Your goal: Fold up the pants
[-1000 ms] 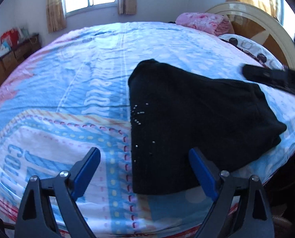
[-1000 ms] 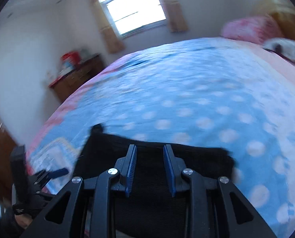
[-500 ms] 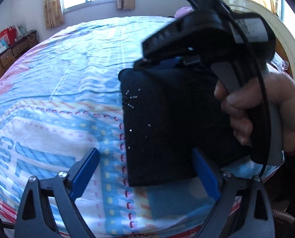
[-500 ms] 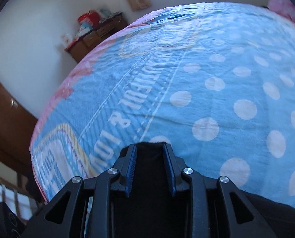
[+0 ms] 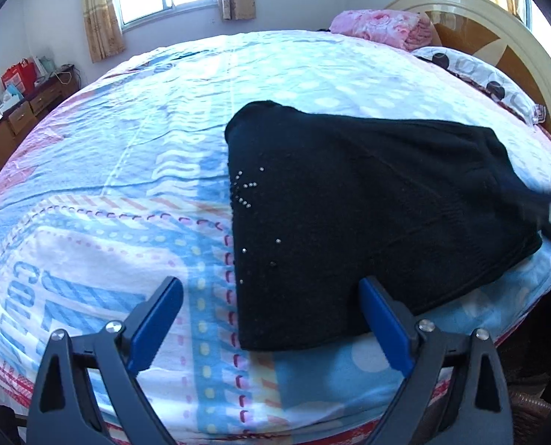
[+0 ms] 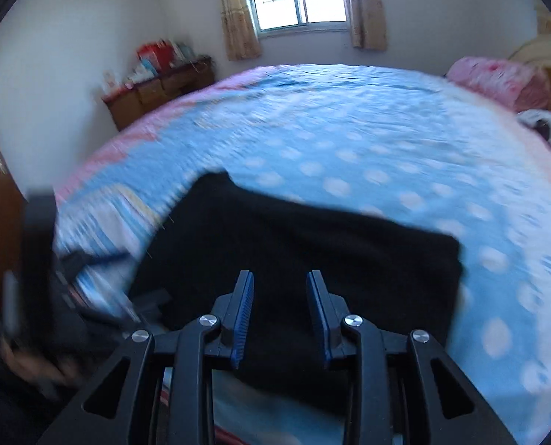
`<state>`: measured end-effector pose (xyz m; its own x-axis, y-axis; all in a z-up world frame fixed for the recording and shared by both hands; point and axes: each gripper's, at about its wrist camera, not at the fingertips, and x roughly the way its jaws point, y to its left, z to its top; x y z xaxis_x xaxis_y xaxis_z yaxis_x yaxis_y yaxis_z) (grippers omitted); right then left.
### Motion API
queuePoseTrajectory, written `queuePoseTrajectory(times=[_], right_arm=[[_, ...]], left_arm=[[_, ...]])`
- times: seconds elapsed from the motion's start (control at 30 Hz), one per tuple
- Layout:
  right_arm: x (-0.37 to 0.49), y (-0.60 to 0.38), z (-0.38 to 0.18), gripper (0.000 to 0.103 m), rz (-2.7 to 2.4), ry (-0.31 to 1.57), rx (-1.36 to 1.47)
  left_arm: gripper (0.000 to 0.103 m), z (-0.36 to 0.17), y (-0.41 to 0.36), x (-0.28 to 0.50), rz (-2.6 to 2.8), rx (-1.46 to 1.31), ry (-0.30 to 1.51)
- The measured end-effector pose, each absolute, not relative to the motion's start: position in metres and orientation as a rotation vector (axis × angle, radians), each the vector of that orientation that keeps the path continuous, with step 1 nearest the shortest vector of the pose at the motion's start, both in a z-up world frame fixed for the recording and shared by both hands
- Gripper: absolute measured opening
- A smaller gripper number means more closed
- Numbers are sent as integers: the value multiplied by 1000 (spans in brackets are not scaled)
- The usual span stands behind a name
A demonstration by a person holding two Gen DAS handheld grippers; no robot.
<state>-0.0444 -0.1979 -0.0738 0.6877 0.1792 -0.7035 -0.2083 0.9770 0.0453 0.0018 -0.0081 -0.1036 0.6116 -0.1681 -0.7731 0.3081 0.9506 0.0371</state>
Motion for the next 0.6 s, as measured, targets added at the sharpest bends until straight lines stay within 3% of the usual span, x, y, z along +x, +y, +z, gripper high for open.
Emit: queuePoseTrajectory(times=[0.37,0.47,0.6], right_arm=[[-85,-210,-110,32,198,791,-135],[-89,-217,-96,32,225,761,-42],[-106,-248,-63,33,159,588,73]], left_arm=[[99,-105,-29,2,-232,226,884],[99,-100,-21,1,-250,191,882],[99,-86,-13,-3,-241,182,829]])
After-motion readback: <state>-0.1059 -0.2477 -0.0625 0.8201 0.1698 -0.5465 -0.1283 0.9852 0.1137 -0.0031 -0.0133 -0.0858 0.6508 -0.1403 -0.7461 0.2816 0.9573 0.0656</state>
